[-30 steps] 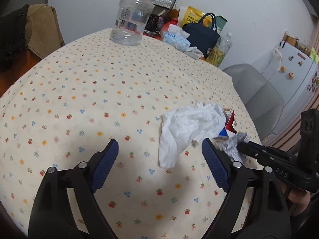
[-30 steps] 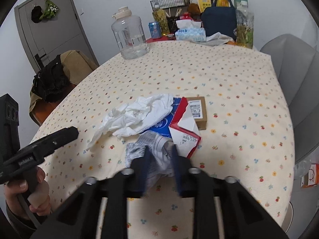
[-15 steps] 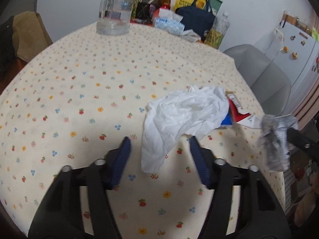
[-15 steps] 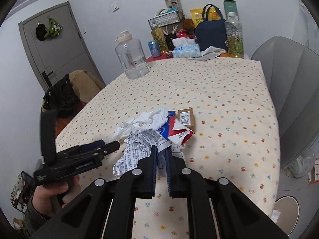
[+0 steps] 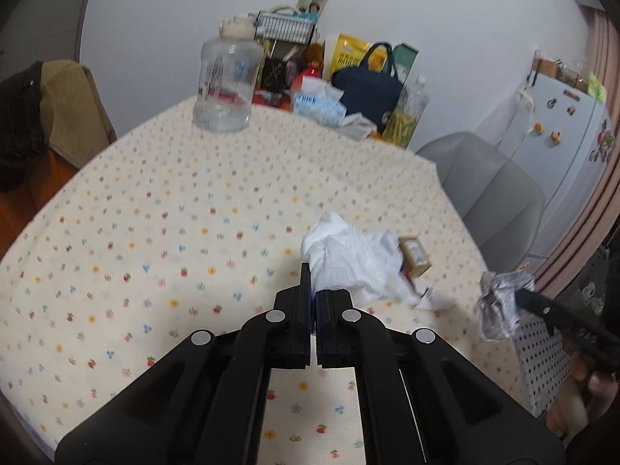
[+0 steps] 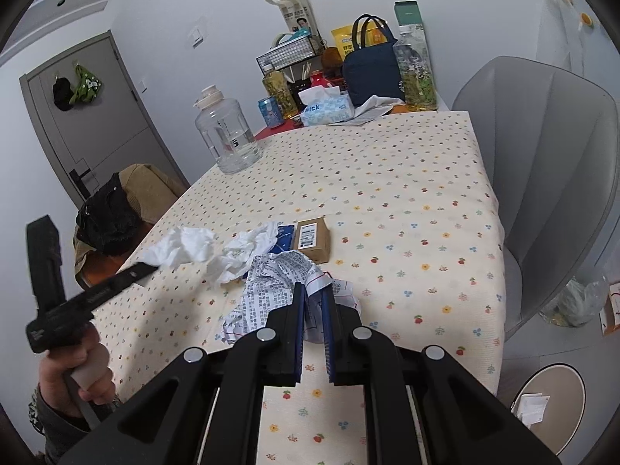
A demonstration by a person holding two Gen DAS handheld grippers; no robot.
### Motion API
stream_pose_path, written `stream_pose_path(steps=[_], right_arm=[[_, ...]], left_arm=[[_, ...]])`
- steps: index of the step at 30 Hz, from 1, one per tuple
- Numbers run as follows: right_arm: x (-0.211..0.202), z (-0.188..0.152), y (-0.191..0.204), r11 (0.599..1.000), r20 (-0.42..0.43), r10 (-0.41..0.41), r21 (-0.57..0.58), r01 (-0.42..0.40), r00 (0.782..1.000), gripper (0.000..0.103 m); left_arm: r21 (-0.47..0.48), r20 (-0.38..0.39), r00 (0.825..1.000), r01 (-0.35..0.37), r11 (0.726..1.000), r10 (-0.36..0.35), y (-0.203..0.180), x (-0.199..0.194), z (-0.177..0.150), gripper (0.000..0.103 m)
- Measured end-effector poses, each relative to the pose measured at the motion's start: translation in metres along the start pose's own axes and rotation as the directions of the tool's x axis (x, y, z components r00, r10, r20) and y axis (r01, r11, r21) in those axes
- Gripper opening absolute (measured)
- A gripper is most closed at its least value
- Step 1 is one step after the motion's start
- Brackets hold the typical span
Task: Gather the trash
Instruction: 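Grasp the white tissue with the left gripper while the right gripper lifts the grey paper, then carry both items over the white bin and open the right gripper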
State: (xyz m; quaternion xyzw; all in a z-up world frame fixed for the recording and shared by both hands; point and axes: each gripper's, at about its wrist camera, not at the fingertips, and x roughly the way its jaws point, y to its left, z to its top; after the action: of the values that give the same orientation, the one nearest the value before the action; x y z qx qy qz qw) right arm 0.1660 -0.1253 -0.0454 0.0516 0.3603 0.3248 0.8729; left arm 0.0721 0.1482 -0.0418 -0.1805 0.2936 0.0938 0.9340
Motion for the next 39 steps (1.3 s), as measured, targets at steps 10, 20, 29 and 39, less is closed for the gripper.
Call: stream_pose_path(steps=[10, 20, 29, 39], right_arm=[[-0.026, 0.000, -0.044, 0.995, 0.045, -0.069, 0.075, 0.065, 0.997, 0.010], [-0.056, -0.010, -0.086, 0.978, 0.069, -0.162, 0.145, 0.151, 0.984, 0.010], [-0.092, -0.028, -0.140, 0.938, 0.085, -0.274, 0.244, 0.247, 0.958, 0.010], [-0.127, -0.058, -0.204, 0.878, 0.074, -0.374, 0.351, 0.327, 0.924, 0.010]], left_arm=[[0.052, 0.037, 0.995, 0.089, 0.995, -0.091, -0.040, -0.014, 0.009, 0.002], [0.112, -0.013, 0.980, 0.198, 0.974, -0.198, -0.101, 0.015, 0.009, 0.002], [0.193, -0.095, 0.952, 0.306, 0.932, -0.293, -0.175, 0.042, 0.001, 0.002], [0.281, -0.198, 0.917, 0.392, 0.876, -0.347, -0.259, 0.071, -0.021, 0.002]])
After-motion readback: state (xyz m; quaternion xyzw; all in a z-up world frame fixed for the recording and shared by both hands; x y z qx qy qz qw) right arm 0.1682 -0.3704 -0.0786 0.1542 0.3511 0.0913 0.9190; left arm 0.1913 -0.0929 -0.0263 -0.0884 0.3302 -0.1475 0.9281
